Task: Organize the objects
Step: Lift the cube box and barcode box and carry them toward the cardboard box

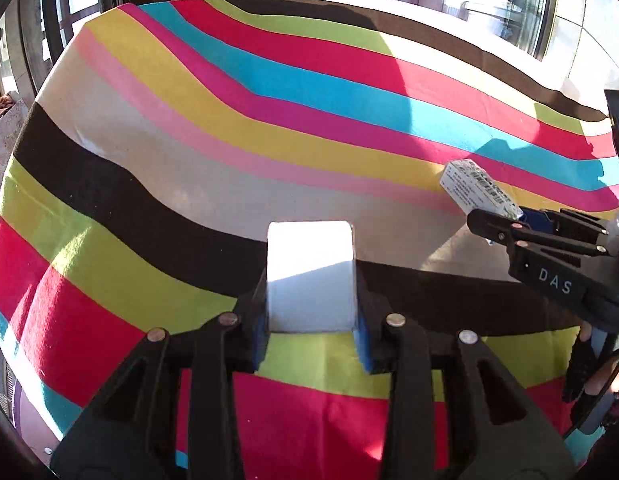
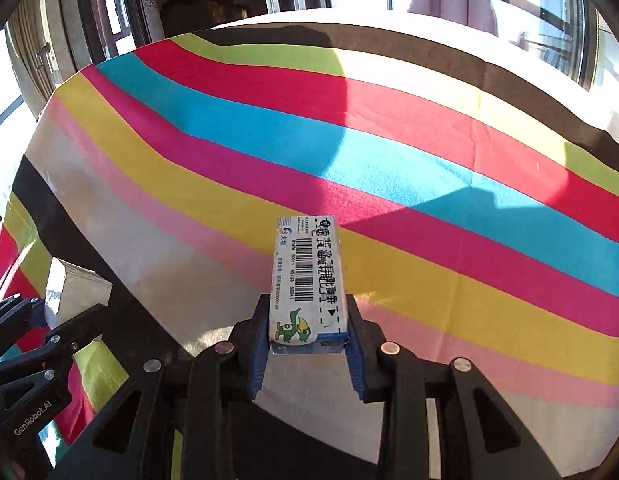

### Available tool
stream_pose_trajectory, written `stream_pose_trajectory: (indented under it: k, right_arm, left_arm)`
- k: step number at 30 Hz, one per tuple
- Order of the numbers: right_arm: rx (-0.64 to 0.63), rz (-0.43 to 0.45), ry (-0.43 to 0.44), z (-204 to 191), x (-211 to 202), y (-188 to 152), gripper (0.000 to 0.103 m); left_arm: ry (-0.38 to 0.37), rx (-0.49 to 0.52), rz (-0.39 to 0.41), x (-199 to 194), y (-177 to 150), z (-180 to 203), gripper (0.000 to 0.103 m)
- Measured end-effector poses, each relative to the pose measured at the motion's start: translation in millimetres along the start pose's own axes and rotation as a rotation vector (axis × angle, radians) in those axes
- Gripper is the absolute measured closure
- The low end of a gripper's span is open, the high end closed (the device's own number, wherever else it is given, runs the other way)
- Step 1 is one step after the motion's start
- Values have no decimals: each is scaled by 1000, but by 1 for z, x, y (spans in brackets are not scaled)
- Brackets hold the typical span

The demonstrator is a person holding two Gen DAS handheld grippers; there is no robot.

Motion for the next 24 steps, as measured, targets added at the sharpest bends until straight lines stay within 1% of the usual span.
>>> stream_pose_trajectory:
  k: [2,6,10,14,18,24]
  right_arm:
    - [-10,1,16,-10,-11,-13,69]
    - [-24,-12,19,-20,-30,-38,69]
    - [-39,-22,22,-34,-49,-64,69]
    - [-64,-37,29,-49,-63,-89,69]
    - [-88,-36,32,-63,-75,-102,69]
    - [-136,-32,44,-87,-87,-109,69]
  left_arm:
    - [-1,16,0,-4,-6,5,64]
    - [-14,53,-3,-24,-33,13,64]
    - [-39,49,-21,-40,-58,13,64]
    - [-37,50,-29,-52,-79,8,64]
    - [-24,59,-21,-71,-100,3,64]
    - [-5,53,6,-90,-112,-9,64]
Point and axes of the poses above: each gripper's, at about its wrist camera, not at the fingertips, and x roughly the way its jaws point, z to its right, y to its top, the point moved 7 cm from there along x, roughly the way its jaws point, and after that the axes turned 1 degree about -z, right-handed, at the moved point
